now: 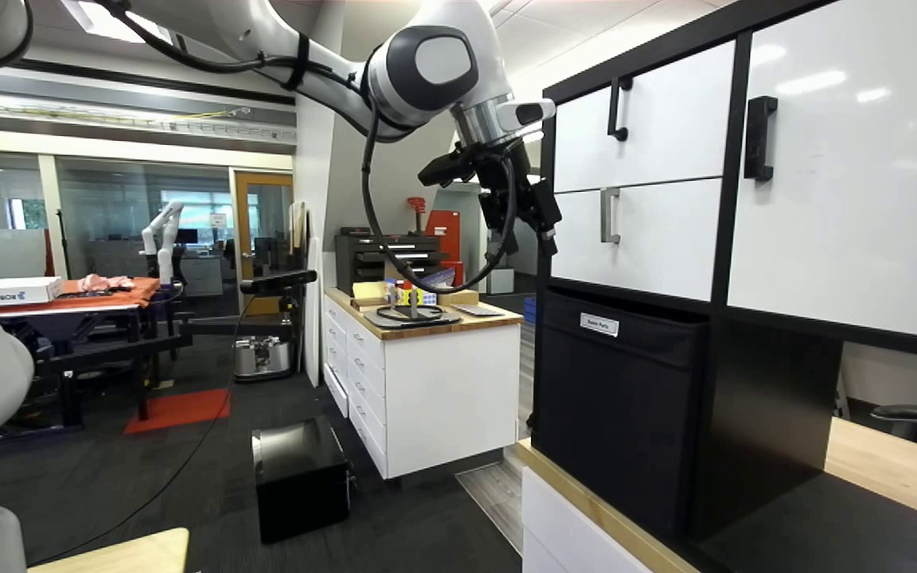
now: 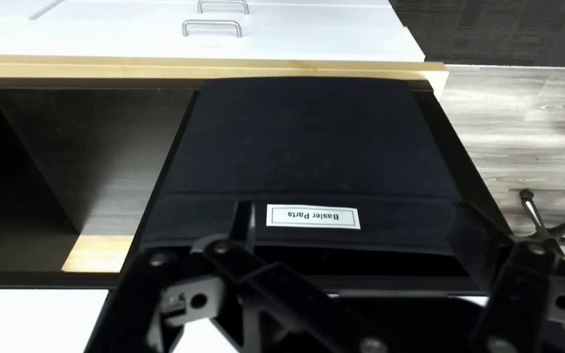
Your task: Open the bottom drawer of the file cabinet
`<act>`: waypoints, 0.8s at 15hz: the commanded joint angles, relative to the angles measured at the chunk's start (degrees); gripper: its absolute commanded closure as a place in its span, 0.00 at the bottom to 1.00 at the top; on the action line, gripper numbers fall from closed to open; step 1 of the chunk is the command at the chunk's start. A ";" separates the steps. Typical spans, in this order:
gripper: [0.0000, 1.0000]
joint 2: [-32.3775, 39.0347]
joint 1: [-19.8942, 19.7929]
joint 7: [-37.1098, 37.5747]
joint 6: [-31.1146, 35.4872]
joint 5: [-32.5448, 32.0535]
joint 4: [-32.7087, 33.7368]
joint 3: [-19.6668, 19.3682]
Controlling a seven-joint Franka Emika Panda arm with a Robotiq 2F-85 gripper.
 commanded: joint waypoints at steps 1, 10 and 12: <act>0.00 2.10 0.27 1.60 4.82 -1.78 1.58 0.00; 0.00 4.91 0.40 1.68 12.67 -5.34 3.52 -0.12; 0.00 5.22 0.41 1.69 14.26 -5.95 3.62 -0.16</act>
